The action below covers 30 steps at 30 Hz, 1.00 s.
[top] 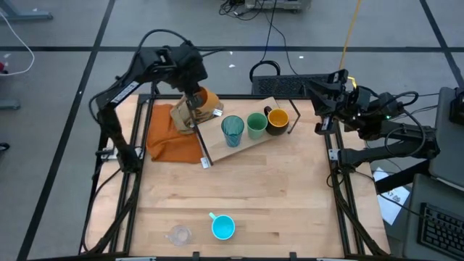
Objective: Stack small to large cups/mugs on shelf
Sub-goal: Put orange cup on the shelf
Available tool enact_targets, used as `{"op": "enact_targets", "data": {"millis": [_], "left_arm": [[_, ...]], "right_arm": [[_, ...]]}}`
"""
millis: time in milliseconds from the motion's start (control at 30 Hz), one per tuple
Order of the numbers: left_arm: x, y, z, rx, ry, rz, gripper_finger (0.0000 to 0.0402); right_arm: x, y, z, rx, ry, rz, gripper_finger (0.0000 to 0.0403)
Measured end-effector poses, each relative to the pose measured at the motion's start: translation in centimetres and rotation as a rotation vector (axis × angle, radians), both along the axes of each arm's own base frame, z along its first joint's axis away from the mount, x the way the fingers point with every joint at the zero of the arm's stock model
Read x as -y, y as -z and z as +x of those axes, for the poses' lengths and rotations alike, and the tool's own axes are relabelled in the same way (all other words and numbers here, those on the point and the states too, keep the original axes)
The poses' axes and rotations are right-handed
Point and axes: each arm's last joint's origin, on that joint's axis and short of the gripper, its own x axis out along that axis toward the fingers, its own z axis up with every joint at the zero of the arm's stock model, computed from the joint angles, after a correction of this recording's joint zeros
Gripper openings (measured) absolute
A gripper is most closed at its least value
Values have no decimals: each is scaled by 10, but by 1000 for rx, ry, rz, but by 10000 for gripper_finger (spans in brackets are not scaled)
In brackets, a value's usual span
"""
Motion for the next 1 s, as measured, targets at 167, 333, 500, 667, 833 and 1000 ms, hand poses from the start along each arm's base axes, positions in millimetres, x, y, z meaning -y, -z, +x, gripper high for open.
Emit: {"op": "enact_targets", "data": {"millis": [167, 333, 500, 667, 833, 1000], "left_arm": [[-14, 22, 13, -107, 16, -45, 0], [-28, 34, 20, -105, 18, -115, 0], [-42, 45, 23, -105, 3, -177, 0], [-50, 51, 24, -124, -15, -186, 0], [-57, 61, 29, -144, -26, -206, 0], [-60, 73, 38, -174, -20, -227, 0]], "right_arm": [[0, 0, -3, -6, 0, 1, 96], [0, 0, -3, -11, 0, 1, 96], [0, 0, -3, -10, 0, 1, 96], [0, 1, -3, -32, 10, -12, 96], [0, 3, -4, -59, 11, -10, 96], [-1, 2, -7, -52, 11, -11, 96]]}}
